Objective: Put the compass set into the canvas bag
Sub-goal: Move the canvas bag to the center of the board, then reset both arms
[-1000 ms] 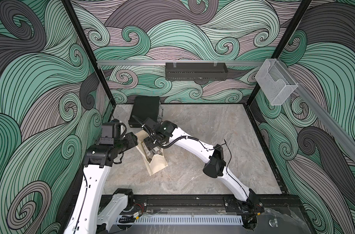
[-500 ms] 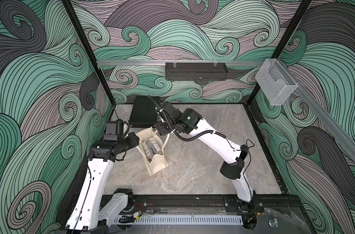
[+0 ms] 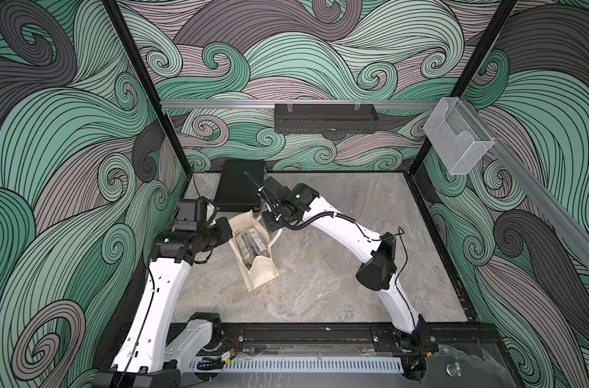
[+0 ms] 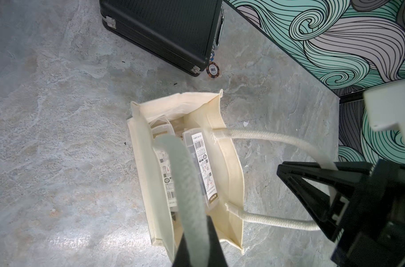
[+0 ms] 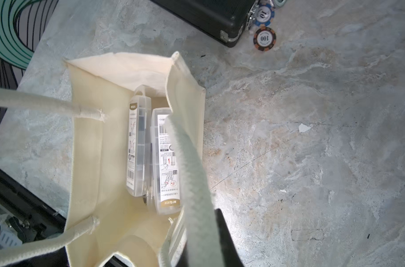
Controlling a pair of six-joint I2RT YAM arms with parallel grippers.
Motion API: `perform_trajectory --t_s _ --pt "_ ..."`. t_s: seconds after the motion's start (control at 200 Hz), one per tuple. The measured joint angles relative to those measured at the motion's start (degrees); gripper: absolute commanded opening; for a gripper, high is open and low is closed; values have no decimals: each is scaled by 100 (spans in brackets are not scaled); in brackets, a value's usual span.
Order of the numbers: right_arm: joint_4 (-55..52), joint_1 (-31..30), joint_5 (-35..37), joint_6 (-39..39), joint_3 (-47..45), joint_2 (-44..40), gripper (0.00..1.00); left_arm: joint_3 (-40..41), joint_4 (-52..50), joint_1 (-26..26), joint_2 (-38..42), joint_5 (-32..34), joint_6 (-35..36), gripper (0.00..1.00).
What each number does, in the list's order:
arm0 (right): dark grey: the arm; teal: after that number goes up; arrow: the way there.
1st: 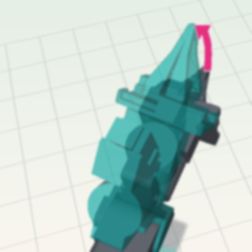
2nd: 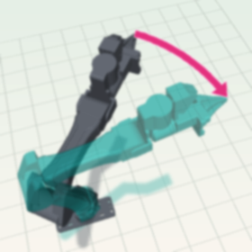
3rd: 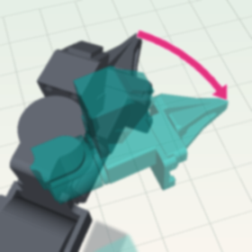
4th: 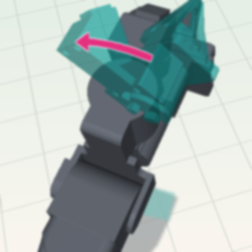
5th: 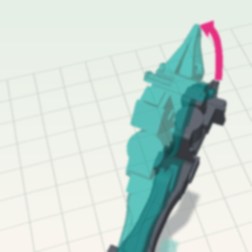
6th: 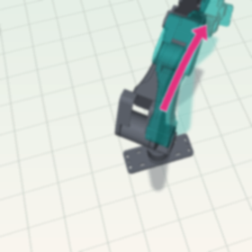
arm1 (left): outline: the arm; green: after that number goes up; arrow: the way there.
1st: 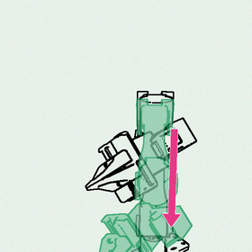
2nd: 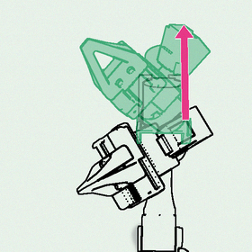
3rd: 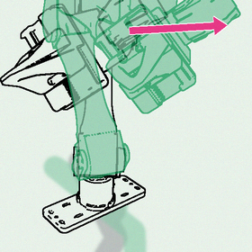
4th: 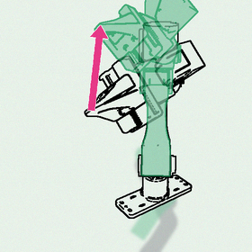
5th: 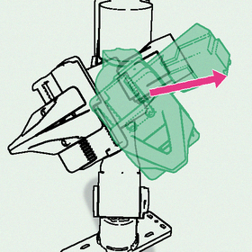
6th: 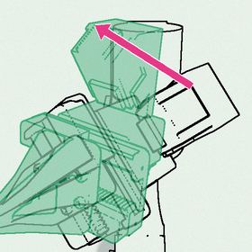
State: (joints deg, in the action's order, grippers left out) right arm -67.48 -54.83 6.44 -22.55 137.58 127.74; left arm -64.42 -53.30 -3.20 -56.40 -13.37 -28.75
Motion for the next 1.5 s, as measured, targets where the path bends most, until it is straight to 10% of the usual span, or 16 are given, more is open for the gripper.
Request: perform_trajectory --t_s 0.47,0.525,0.605,0.67,0.926,1.081,1.276,1.496 --pt "153 660 1067 -767 -2632 -1961 8 -990 1045 -1429 -1998 -240 -94 0" --pt "254 752 1145 -837 -3040 -2245 22 -1174 1130 -1515 -2229 -267 -94 3" --pt "468 890 1176 -835 -3526 -2588 75 -1394 1174 -1602 -2490 -291 -81 24" --pt "654 999 1180 -739 -3816 -2822 99 -1552 1176 -1622 -2618 -293 -57 40" --pt "1539 1298 1346 -11 -4599 -3888 99 -1676 1167 -1620 -2356 260 160 64" --pt "2098 1886 1652 457 -5123 -4927 99 -1626 1104 -1530 -1521 1064 520 98" --pt "3462 3215 2216 997 -7007 -6432 99 -1248 1187 -691 -490 1998 885 98" --pt "5477 4684 2197 1296 -9718 -6290 99 1294 2719 26 -66 3084 1604 98"
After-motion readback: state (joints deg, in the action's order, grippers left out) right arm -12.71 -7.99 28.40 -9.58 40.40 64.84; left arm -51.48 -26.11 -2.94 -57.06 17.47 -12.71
